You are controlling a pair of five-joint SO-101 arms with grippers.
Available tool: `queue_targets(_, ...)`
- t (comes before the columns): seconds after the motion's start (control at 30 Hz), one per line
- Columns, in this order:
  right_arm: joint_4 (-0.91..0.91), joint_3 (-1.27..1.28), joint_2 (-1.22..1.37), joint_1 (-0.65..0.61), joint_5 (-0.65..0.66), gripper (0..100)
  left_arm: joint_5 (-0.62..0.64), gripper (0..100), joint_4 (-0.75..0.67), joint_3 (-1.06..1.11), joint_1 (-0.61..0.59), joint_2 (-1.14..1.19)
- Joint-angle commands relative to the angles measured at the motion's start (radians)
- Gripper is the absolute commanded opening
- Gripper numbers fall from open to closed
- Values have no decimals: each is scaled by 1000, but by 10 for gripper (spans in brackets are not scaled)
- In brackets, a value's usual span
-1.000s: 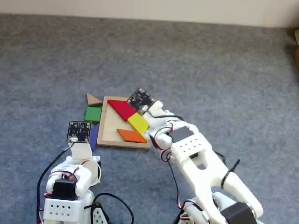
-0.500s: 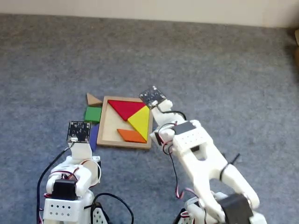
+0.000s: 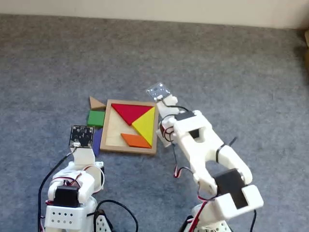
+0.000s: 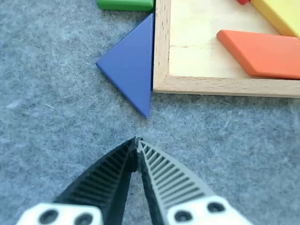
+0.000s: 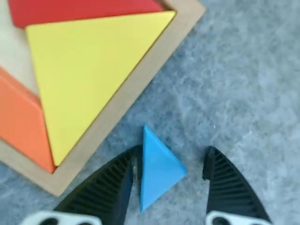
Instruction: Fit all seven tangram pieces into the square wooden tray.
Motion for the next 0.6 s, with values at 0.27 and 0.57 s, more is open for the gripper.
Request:
queue_targets(0.27, 22, -74, 35, 13, -6, 210, 0, 5, 3, 21, -15, -19)
queue_targets(0.57, 170, -134, 35, 12, -12, 210, 0, 5, 3, 21, -15, -19)
